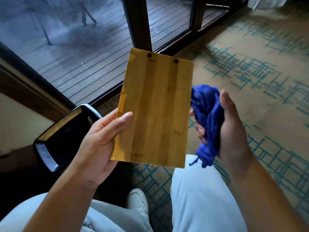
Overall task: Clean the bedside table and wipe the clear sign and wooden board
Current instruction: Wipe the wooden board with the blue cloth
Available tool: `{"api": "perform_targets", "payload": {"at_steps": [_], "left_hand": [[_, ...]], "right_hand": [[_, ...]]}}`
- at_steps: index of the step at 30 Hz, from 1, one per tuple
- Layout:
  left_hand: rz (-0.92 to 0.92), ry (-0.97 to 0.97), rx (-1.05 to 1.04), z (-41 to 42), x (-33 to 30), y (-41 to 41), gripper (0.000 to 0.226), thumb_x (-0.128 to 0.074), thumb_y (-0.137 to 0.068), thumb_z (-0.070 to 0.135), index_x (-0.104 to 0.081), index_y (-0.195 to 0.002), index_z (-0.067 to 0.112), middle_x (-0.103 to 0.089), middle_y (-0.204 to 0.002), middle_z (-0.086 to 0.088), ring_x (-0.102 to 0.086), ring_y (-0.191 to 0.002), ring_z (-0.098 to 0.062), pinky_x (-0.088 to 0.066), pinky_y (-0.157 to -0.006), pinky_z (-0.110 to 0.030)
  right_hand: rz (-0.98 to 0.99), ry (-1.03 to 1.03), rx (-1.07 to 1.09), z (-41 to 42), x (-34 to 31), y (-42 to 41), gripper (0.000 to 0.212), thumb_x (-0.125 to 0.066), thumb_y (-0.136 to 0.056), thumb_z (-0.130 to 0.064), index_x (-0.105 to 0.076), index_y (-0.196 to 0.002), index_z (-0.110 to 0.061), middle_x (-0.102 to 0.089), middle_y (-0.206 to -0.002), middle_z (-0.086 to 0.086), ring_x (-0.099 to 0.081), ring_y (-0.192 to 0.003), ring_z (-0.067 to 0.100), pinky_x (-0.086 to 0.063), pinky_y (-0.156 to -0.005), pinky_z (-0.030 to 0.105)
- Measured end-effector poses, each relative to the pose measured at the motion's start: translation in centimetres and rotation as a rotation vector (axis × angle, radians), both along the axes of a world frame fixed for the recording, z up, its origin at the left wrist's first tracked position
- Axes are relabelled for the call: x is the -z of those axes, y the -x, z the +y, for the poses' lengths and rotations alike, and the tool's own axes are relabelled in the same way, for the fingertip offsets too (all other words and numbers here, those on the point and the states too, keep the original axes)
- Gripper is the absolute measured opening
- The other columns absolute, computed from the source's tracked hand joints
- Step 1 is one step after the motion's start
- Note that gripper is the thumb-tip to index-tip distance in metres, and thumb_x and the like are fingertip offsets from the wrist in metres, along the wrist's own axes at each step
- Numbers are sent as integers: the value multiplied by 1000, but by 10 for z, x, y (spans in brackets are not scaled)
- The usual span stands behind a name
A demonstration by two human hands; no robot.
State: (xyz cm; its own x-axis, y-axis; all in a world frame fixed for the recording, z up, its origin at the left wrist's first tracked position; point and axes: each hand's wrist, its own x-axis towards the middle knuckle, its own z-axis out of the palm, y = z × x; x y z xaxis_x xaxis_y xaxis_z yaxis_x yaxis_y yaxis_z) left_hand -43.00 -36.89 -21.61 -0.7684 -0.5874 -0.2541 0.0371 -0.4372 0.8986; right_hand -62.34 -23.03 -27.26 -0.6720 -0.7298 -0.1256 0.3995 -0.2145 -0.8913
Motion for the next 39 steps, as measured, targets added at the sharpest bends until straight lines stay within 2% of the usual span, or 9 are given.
{"api": "perform_targets", "payload": {"at_steps": [3,6,9,16,21,24,29,37,39], "left_hand": [[-20,62,-9,9,0,0,33,-53,-87,15,-81,-104,16,-77,-107,-12,-76,-93,-21,-62,-74,-30],[-18,103,-21,11,-2,1,32,-54,-86,13,-80,-104,12,-77,-107,-14,-75,-92,-21,-61,-74,-29],[-9,127,-38,11,-2,1,31,-54,-88,13,-80,-105,11,-76,-105,-14,-75,-91,-22,-61,-73,-29],[44,77,-99,11,1,4,30,-50,-92,14,-79,-100,12,-77,-102,-11,-75,-92,-20,-61,-75,-30],[0,24,-207,5,9,14,26,-52,-96,16,-74,-106,9,-76,-101,-10,-74,-92,-20,-62,-79,-31],[-84,44,-288,1,16,22,28,-52,-99,14,-79,-93,14,-77,-94,-7,-75,-85,-17,-63,-74,-33],[-196,73,-228,-3,22,38,23,-49,-102,14,-69,-113,9,-78,-97,-4,-75,-84,-15,-61,-64,-28],[-245,12,-253,-25,85,100,17,-46,-97,6,-61,-98,13,-59,-82,-3,-57,-66,-12,-50,-47,-21],[-252,-25,-202,-26,117,111,22,-47,-99,5,-65,-107,15,-65,-92,-4,-61,-74,-14,-60,-58,-31]], "right_hand": [[317,-69,192,-15,-12,10,29,-53,-98,-34,-63,-122,-21,-68,-95,5,-58,-62,17,-49,-53,28],[703,-184,258,-21,-14,15,31,-61,-99,-27,-63,-130,-27,-69,-113,-13,-67,-101,8,-52,-93,28],[864,-271,248,-19,-12,11,32,-65,-97,-27,-65,-129,-25,-70,-117,-14,-65,-108,1,-49,-95,21],[881,-230,94,4,-4,-16,33,-69,-92,-26,-68,-125,-29,-73,-111,-7,-68,-96,8,-53,-88,27],[1040,-233,-46,23,-3,-16,34,-72,-91,-27,-70,-124,-27,-69,-99,-2,-68,-87,16,-53,-78,33],[1005,-256,36,33,2,-9,32,-72,-89,-26,-70,-121,-27,-72,-104,-3,-69,-93,13,-52,-84,28],[910,-358,124,46,24,15,31,-69,-88,-33,-69,-120,-31,-74,-106,-10,-69,-94,6,-50,-87,20],[901,-497,193,56,71,49,34,-64,-86,-44,-66,-120,-39,-72,-101,-16,-62,-90,-12,-45,-85,10],[876,-511,205,61,82,55,35,-65,-84,-44,-65,-119,-41,-71,-100,-17,-60,-88,-14,-44,-84,7]]}}
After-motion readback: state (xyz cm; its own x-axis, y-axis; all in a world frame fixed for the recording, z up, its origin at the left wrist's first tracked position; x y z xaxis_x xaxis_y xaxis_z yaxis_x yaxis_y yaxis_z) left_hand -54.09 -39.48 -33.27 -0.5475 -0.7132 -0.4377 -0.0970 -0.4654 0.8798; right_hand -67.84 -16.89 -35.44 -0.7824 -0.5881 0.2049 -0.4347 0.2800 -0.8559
